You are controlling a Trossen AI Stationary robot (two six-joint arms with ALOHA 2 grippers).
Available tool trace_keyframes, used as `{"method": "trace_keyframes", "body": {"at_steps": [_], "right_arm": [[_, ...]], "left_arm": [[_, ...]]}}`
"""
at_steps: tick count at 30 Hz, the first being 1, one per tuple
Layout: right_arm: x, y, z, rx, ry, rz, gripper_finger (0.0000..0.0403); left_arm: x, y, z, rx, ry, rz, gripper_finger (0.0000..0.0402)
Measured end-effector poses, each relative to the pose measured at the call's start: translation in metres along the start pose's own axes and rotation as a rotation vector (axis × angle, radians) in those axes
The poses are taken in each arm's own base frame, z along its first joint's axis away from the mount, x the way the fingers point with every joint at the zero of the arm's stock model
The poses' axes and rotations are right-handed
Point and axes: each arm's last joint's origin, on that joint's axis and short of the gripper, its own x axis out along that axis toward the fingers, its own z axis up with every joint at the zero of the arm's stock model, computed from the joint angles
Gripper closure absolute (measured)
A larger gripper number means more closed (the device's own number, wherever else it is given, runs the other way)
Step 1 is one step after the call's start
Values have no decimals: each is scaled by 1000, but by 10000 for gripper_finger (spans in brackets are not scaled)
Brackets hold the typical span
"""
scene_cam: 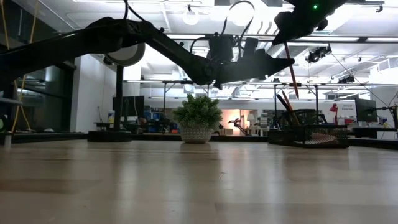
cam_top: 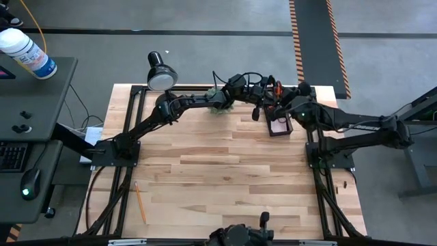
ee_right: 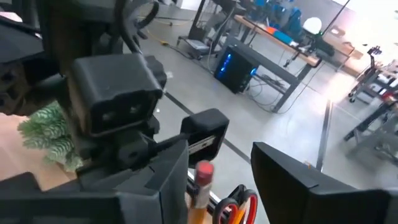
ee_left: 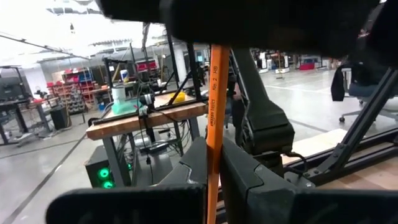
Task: Pick and place office supplies into organizer
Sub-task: Put the right pencil into the desk organizer
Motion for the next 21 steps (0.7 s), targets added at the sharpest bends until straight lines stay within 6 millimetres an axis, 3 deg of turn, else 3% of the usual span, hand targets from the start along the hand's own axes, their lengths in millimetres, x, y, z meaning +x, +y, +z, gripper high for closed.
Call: {"method": "trace_keyframes", "body": {"at_steps": [9, 21], "right_arm": [[6, -4, -1, 1, 14, 49, 283], [6, -4, -3, -21, 30, 32, 297]], "left_arm": [[-3, 5, -1, -7, 4, 17, 401], [-17, 21, -3, -21, 15, 59, 401]]}}
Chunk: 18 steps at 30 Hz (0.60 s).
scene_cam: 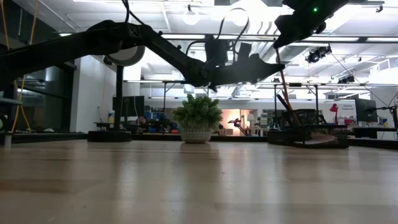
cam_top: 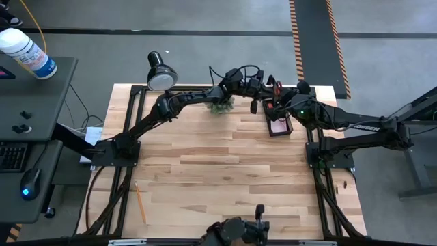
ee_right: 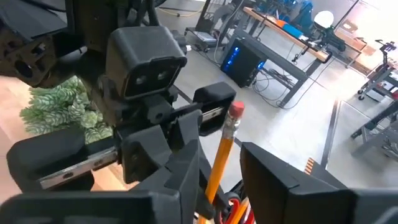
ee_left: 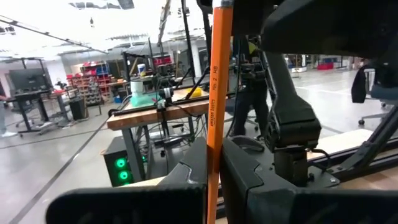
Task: Pick and place office supplies into organizer
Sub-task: Put the right pencil into the desk organizer
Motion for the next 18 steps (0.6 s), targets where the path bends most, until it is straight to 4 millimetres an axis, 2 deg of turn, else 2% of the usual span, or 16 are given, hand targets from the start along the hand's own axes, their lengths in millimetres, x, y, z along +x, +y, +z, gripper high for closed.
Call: {"method": "trace_keyframes", "body": {"at_steps": [7, 18], "right_arm": [[0, 1, 0, 8, -4, 36, 385], [0, 1, -1, 9, 7, 46, 395]], "left_arm": [[2, -3, 1, 3, -5, -7, 401], [4, -5, 0, -1, -3, -12, 401]]}}
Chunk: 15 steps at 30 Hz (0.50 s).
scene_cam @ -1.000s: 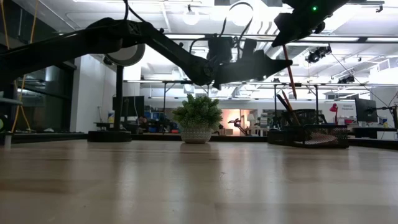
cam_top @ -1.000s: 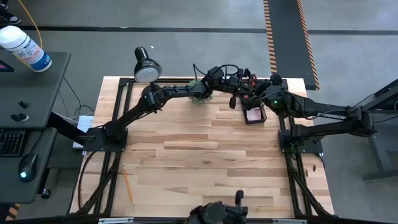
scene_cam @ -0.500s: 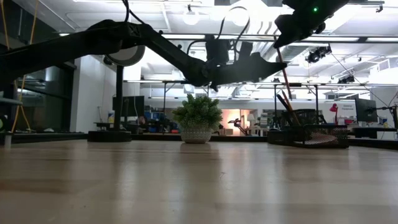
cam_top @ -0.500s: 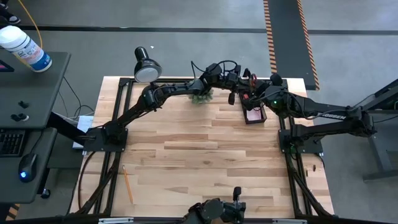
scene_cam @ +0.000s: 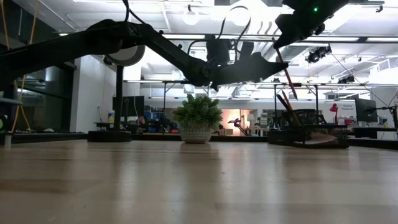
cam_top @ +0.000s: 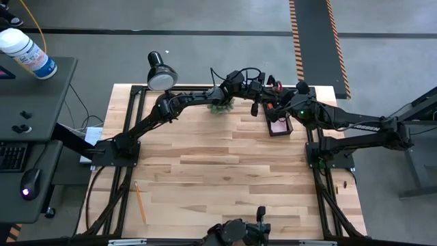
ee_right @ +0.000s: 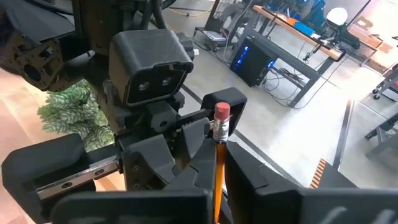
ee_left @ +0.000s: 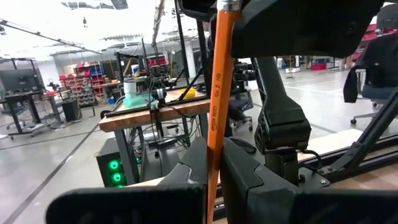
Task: Pick and place office supplies into organizer
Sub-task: Put the right pencil into the desk organizer
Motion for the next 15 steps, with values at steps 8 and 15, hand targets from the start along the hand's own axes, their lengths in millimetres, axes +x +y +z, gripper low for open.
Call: {"method": "trace_keyframes", "body": {"at_steps": [8, 15], "right_arm": [[0, 0, -1, -18, 8, -3, 400], [0, 0, -1, 5, 9, 0, 401]], "left_arm": [[0, -1, -1, -7, 6, -1, 398], [0, -1, -2, -12, 14, -1, 397]]}}
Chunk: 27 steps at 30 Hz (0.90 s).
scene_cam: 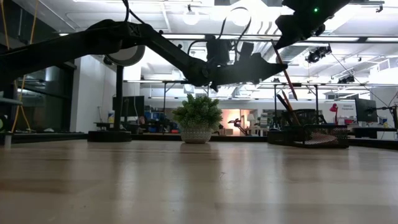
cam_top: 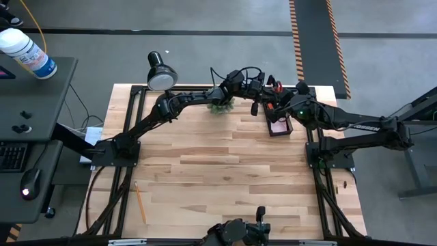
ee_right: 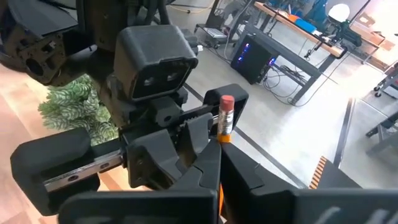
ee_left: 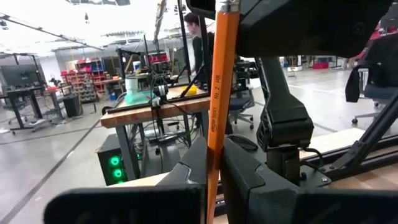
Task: Pick and place office supplies into organizer
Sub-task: Put the right pencil into the desk organizer
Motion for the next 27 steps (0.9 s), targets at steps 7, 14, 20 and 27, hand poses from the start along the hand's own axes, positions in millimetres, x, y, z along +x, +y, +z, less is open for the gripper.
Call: {"method": "trace_keyframes", "body": {"at_steps": [7, 14, 20, 27], "right_arm": [[0, 0, -3, -13, 26, 1, 366], [0, 0, -4, -8, 32, -4, 272], [1, 0, -1, 6, 9, 0, 212], [1, 1, -1, 5, 9, 10, 259]], "left_arm": [[0, 0, 0, 5, 4, -1, 399], [0, -1, -1, 7, 5, -2, 399], [5, -7, 0, 23, 2, -15, 400], [7, -10, 0, 29, 1, -17, 401]]}}
